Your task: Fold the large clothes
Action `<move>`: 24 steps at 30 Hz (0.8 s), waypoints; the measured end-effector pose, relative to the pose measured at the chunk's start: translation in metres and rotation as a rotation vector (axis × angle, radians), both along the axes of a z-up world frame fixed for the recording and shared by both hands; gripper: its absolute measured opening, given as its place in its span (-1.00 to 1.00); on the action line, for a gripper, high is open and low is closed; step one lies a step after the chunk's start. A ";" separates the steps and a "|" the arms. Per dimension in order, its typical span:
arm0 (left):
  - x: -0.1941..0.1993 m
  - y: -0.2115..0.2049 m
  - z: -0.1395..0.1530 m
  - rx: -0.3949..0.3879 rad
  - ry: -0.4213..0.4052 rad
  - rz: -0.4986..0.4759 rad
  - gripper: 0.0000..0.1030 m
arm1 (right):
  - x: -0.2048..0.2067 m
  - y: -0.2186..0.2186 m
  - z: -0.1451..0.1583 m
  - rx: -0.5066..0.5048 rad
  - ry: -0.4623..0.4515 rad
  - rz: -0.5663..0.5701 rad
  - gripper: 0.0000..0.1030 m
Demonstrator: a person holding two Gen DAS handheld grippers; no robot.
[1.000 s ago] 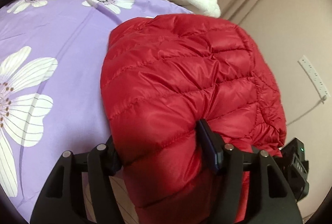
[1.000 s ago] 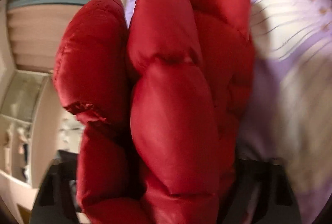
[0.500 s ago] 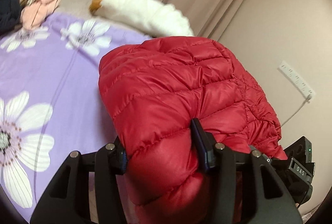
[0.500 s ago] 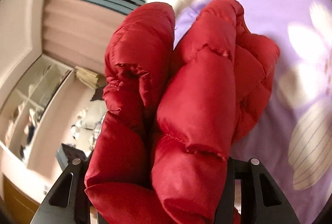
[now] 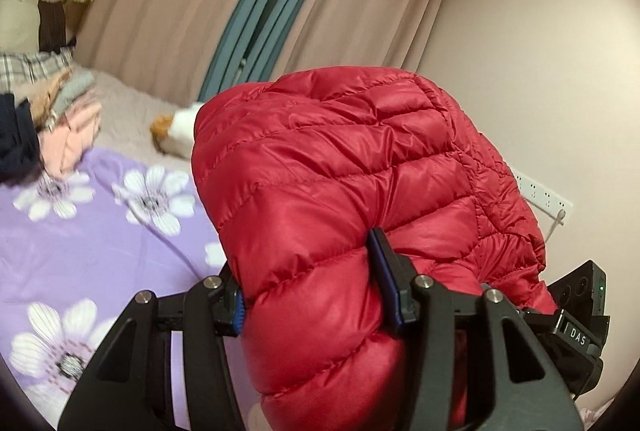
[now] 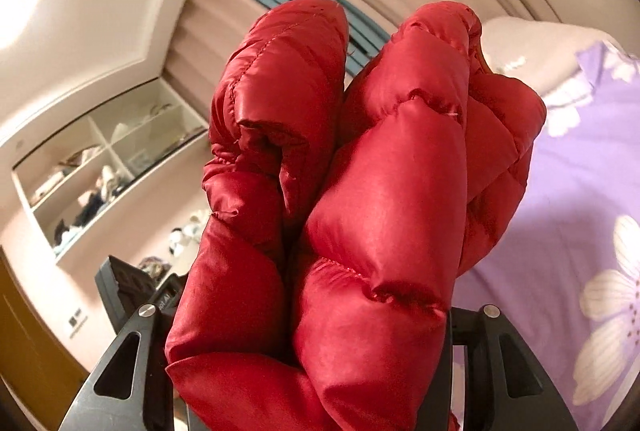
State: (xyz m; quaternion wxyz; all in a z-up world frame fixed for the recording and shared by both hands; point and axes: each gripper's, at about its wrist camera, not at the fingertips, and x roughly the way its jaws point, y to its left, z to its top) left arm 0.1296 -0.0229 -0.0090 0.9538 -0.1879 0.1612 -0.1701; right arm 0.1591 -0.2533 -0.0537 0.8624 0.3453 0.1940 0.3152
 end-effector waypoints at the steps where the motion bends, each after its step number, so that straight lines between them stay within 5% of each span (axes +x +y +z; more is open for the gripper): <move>1: -0.002 0.003 0.002 0.000 -0.005 0.007 -0.01 | -0.001 0.005 0.003 0.000 -0.011 0.009 -0.04; 13: 0.005 0.075 0.015 0.005 -0.006 0.128 -0.01 | 0.008 0.069 0.004 -0.039 -0.038 0.111 -0.04; 24: 0.058 0.133 -0.035 0.012 0.091 0.225 -0.01 | 0.070 0.113 -0.029 -0.094 0.026 0.197 -0.04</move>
